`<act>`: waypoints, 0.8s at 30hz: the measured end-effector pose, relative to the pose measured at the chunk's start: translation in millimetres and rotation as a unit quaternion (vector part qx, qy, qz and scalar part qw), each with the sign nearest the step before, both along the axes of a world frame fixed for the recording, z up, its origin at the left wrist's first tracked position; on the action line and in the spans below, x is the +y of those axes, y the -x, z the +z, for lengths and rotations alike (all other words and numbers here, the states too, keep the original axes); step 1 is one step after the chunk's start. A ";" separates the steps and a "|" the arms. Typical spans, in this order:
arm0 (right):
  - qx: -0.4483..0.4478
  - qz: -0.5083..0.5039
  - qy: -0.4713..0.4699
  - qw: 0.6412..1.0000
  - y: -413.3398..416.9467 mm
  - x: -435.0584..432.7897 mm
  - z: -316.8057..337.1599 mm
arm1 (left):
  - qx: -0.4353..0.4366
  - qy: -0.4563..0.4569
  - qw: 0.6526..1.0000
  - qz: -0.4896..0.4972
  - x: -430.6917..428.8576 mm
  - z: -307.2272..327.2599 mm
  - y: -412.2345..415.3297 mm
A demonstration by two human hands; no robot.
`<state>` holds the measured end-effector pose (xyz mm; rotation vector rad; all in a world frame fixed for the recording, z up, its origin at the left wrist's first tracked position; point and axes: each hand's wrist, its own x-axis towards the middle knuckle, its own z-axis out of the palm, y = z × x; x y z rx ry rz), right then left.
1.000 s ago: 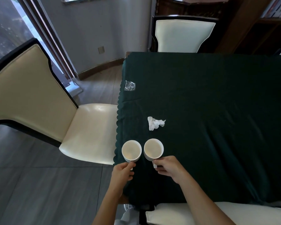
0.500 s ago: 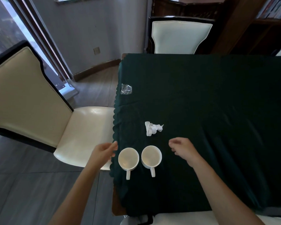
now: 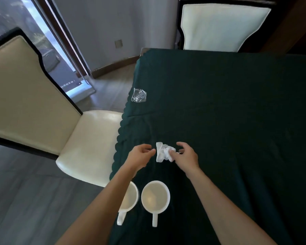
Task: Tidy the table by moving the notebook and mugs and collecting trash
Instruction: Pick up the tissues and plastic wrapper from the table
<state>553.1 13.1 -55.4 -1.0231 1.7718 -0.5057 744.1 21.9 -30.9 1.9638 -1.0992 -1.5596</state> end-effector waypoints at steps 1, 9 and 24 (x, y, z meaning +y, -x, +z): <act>-0.018 -0.003 0.002 1.000 -3.8 -4.9 -5.0 | 0.005 -0.005 1.000 0.010 -2.5 -5.2 1.5; -0.139 0.052 0.068 0.987 -39.8 -55.4 -14.4 | 0.113 0.017 0.987 0.111 -31.8 -12.9 0.7; 0.196 0.340 0.281 0.876 -127.3 -254.9 -8.4 | 0.112 0.049 0.953 0.278 -75.9 -29.0 -46.6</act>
